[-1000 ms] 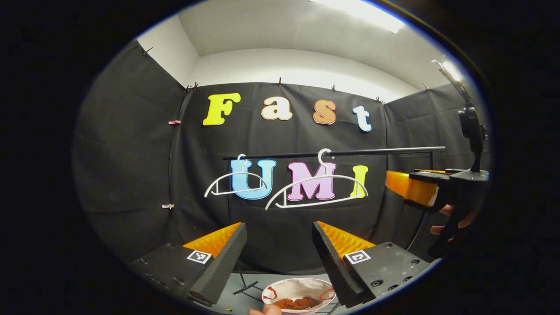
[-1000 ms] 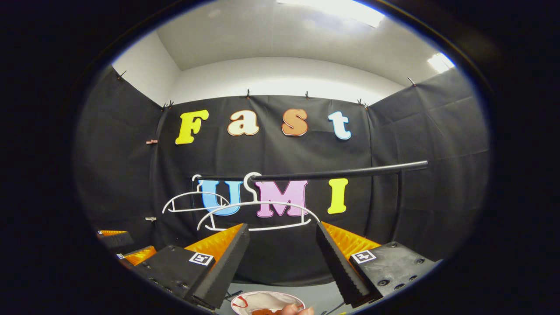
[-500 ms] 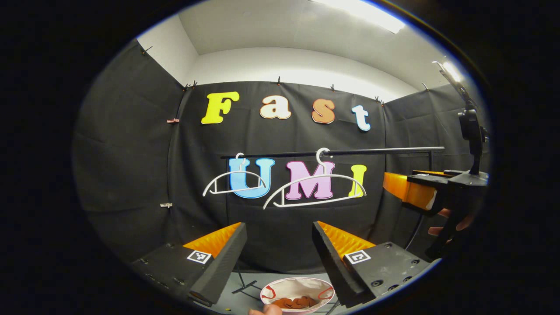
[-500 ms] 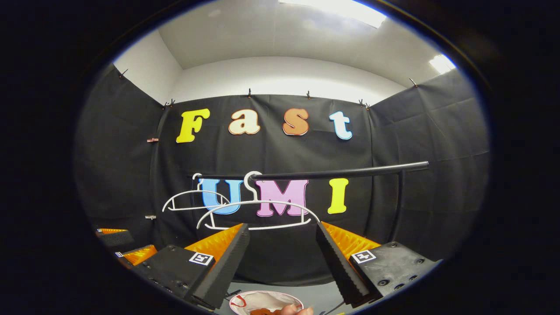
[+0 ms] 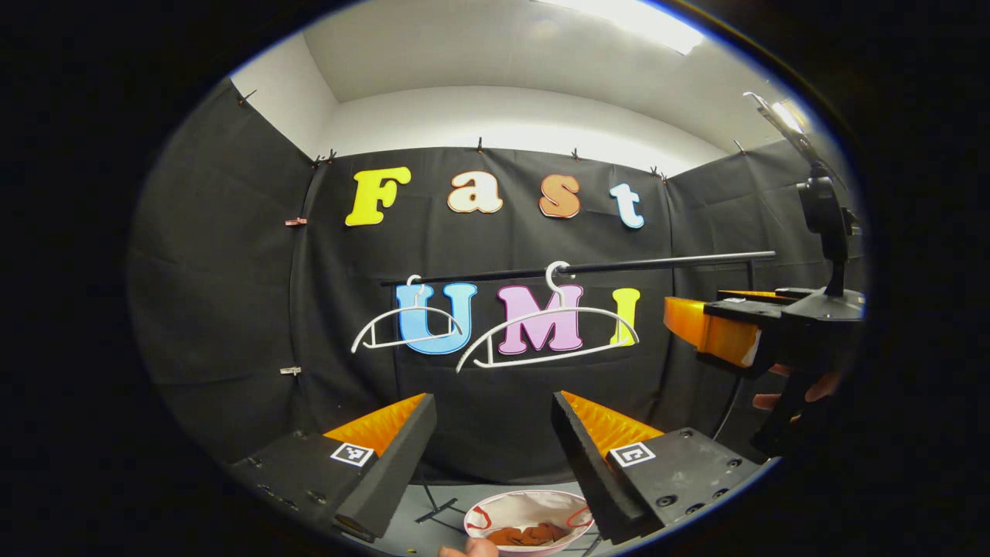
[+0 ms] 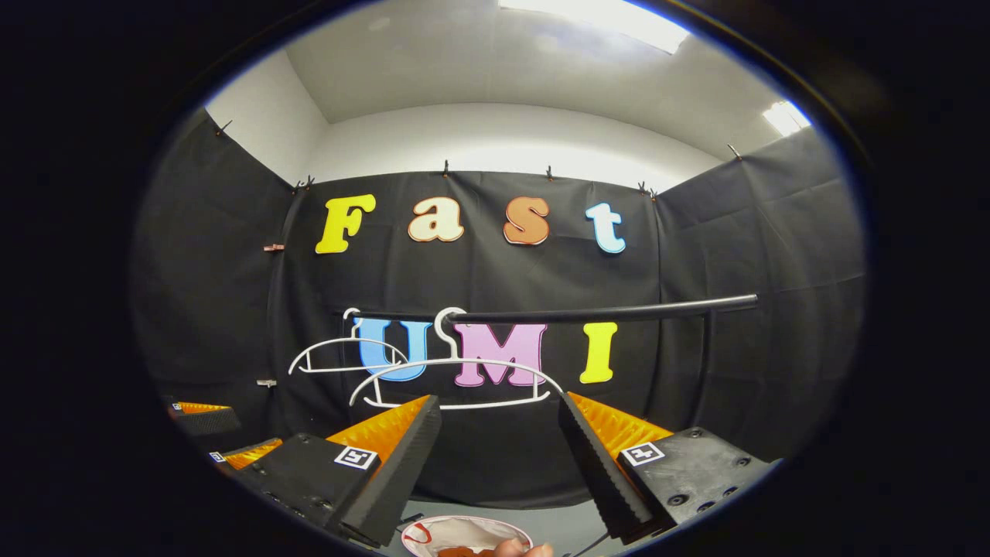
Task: Grasp the clothes on the hanger with both hands and then place them into the laundry hamper below.
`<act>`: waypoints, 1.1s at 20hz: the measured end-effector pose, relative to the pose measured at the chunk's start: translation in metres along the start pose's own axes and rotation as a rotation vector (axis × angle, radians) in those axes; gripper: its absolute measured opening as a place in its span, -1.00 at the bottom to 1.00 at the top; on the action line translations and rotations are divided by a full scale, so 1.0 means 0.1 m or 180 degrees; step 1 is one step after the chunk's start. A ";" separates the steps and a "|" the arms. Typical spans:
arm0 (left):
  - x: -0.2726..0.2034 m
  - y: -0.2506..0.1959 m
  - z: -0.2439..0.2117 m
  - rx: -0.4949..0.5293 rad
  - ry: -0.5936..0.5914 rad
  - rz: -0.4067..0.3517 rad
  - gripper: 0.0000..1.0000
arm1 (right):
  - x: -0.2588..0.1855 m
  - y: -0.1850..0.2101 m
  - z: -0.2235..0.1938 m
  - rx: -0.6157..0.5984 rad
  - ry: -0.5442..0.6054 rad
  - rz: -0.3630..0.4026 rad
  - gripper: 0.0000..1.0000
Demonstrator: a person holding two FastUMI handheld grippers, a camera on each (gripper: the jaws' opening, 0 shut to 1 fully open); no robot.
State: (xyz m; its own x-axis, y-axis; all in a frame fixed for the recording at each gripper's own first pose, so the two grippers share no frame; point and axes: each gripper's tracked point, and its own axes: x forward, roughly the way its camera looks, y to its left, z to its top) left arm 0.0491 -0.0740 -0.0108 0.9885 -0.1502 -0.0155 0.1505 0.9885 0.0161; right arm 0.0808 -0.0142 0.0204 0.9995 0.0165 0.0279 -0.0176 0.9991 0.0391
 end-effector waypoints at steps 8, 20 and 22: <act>-0.02 0.02 0.01 0.0006 -0.0001 0.0049 0.89 | 0.01 -0.05 -0.01 0.0013 0.0011 -0.0030 0.96; -0.02 0.02 -0.01 -0.0066 0.0021 0.0061 0.89 | -0.01 -0.18 -0.04 0.0035 0.0020 -0.0110 0.89; -0.01 0.00 -0.01 -0.0070 0.0024 0.0048 0.84 | -0.01 -0.19 -0.04 0.0038 0.0024 -0.0120 0.96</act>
State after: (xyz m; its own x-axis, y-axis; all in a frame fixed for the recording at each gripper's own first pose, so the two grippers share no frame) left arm 0.0478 -0.0741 -0.0119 0.9905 -0.1354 -0.0228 0.1353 0.9908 -0.0056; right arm 0.0801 -0.0329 0.0152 0.9996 -0.0208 0.0187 0.0198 0.9985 0.0518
